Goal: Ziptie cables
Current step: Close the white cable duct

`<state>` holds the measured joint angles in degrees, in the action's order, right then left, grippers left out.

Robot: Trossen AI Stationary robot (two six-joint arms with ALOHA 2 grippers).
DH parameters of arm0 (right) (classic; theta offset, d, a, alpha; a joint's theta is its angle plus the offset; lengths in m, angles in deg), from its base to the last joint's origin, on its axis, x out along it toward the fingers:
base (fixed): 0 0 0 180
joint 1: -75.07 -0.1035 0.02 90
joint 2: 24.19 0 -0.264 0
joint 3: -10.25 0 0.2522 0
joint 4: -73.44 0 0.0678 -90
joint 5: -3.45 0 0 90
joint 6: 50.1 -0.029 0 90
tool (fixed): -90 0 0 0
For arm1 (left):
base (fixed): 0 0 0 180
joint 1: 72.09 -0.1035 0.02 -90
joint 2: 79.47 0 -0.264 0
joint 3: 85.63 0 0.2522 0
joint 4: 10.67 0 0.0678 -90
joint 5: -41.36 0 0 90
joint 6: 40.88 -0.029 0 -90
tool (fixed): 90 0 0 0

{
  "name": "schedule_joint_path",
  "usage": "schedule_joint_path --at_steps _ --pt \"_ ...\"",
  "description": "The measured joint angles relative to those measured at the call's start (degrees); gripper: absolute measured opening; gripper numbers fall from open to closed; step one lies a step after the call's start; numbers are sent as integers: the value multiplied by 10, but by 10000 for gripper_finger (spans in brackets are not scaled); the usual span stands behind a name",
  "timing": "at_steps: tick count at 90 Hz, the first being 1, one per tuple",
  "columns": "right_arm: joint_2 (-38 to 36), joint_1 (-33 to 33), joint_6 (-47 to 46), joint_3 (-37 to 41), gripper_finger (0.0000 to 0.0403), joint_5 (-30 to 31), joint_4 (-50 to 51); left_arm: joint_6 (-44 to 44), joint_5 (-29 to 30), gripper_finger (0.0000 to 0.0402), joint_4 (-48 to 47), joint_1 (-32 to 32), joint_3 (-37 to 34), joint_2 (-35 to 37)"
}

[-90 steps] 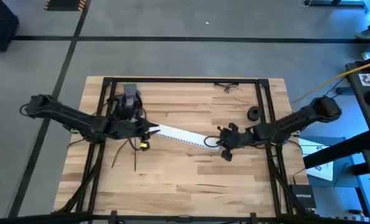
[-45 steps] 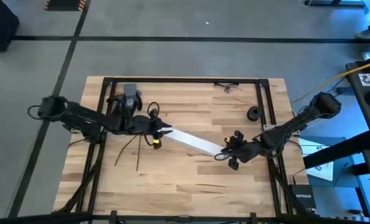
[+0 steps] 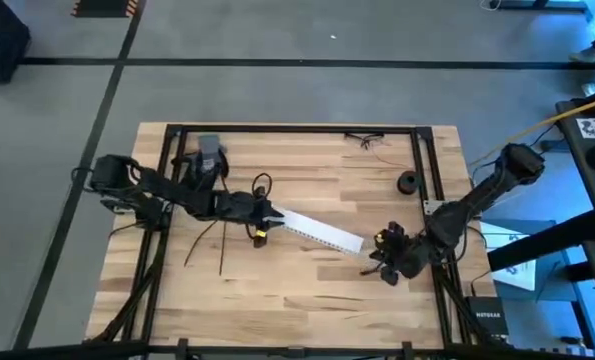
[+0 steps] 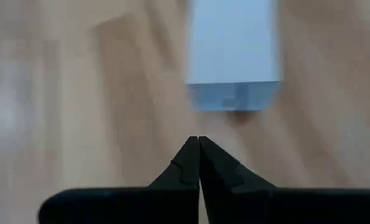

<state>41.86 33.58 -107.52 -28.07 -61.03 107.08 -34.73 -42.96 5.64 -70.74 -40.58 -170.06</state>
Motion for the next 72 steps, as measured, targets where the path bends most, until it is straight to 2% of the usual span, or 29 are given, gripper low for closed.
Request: schedule_joint_path --at_steps 11,24,33,54,62,72 --pt "41 3 2 17 3 62 -40 6 0 96 4 0 0 1" --pt "87 16 5 23 9 63 -68 10 0 96 4 0 0 1" --pt "106 18 10 23 38 75 -98 12 0 96 4 0 0 1" --pt "139 19 21 23 138 85 -109 12 0 96 6 0 0 1" --pt "156 23 25 23 153 105 -128 12 0 96 6 0 0 1" --pt "178 37 26 21 146 105 -148 12 0 96 7 0 0 1"
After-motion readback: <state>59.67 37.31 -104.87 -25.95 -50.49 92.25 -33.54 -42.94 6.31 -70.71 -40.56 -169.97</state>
